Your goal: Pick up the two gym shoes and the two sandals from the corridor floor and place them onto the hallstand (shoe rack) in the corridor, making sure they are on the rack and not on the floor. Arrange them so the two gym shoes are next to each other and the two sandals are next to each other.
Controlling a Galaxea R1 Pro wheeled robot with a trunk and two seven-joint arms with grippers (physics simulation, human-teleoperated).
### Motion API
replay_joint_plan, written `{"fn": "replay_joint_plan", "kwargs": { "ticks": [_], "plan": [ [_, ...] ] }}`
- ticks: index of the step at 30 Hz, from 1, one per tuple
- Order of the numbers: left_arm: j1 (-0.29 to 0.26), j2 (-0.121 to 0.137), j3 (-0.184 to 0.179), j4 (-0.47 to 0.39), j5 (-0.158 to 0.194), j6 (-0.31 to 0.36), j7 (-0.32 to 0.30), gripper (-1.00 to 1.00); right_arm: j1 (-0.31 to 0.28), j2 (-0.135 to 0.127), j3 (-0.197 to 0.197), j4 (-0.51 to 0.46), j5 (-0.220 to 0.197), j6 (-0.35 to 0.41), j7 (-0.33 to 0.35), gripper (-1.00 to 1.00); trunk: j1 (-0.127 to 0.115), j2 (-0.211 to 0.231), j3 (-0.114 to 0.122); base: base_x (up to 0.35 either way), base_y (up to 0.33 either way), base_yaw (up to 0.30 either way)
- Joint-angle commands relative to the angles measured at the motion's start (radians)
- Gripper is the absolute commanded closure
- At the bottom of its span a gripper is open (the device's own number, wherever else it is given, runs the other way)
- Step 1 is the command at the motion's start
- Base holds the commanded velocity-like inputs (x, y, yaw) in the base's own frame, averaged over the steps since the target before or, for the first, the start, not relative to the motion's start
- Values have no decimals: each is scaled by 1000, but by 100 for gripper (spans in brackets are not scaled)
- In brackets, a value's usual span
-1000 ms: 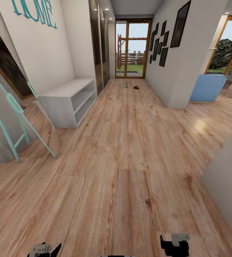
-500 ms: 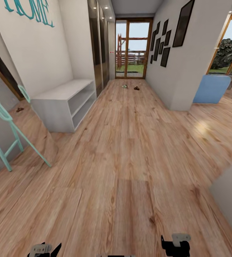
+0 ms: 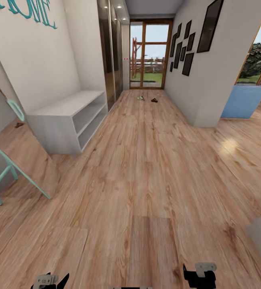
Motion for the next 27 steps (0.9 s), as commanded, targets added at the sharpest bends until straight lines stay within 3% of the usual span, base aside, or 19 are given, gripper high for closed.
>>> {"fn": "replay_joint_plan", "kwargs": {
  "ticks": [1,27],
  "plan": [
    [-1,-1,8,0,-10,-5,-5,-100,-1,0,-8,1,11,-3,-3,-100,0,0,-1,338,0,0],
    [-1,-1,8,0,-9,-5,-5,-100,-1,0,-8,1,11,-3,-2,-100,0,0,-1,338,-49,0]
  ]
}}
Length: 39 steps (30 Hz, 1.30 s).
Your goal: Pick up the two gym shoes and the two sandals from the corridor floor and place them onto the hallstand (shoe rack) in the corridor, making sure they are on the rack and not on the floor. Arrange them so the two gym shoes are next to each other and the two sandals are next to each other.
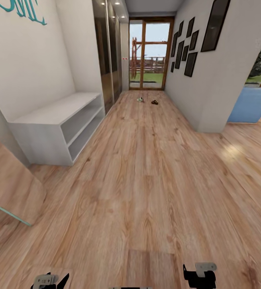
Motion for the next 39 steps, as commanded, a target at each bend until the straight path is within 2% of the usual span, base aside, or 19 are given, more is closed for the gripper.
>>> {"fn": "replay_joint_plan", "kwargs": {
  "ticks": [1,39],
  "plan": [
    [-1,-1,8,0,-10,-5,-5,-100,-1,0,-8,1,11,-3,-3,-100,0,0,-1,338,-85,0],
    [-1,0,8,0,-10,-5,-5,-100,-1,0,-7,3,11,-1,-3,-100,0,0,-1,338,-85,0]
  ]
}}
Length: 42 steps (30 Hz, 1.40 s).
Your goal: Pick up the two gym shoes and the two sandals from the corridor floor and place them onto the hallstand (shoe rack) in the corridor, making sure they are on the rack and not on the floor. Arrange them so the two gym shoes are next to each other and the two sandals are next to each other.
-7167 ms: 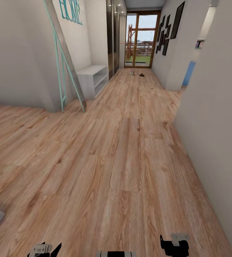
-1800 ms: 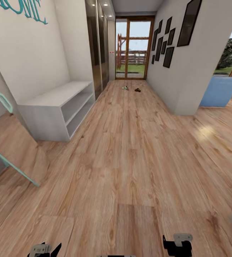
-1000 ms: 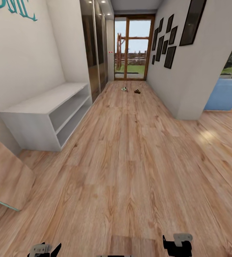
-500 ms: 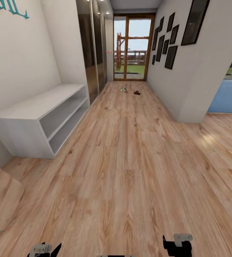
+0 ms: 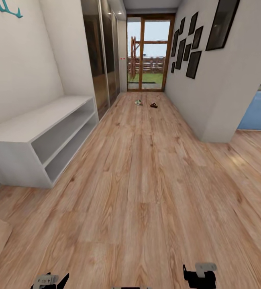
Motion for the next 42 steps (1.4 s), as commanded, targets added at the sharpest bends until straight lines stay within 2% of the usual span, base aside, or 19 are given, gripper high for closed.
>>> {"fn": "replay_joint_plan", "kwargs": {
  "ticks": [1,42],
  "plan": [
    [-1,0,8,0,-10,-5,-5,-100,-1,0,-8,1,11,-3,-3,-100,0,0,-1,338,-81,0],
    [-1,-1,9,2,-10,-5,-5,-100,-1,0,-7,1,11,-3,-3,-100,0,0,-1,338,-10,0]
  ]
}}
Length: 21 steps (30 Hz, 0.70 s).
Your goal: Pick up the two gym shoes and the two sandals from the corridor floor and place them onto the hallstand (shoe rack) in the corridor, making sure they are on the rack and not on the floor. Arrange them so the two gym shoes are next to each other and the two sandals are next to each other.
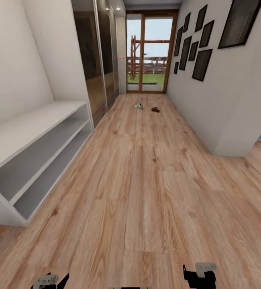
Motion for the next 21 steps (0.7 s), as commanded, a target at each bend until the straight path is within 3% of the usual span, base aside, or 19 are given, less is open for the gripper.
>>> {"fn": "replay_joint_plan", "kwargs": {
  "ticks": [1,21],
  "plan": [
    [-1,-1,8,0,-10,-5,-4,-100,-1,0,-8,1,11,-3,-3,-100,0,0,-1,338,0,0],
    [-1,-1,8,0,-10,-5,-4,-100,-1,0,-8,1,11,-3,-3,-100,0,0,-1,338,0,0]
  ]
}}
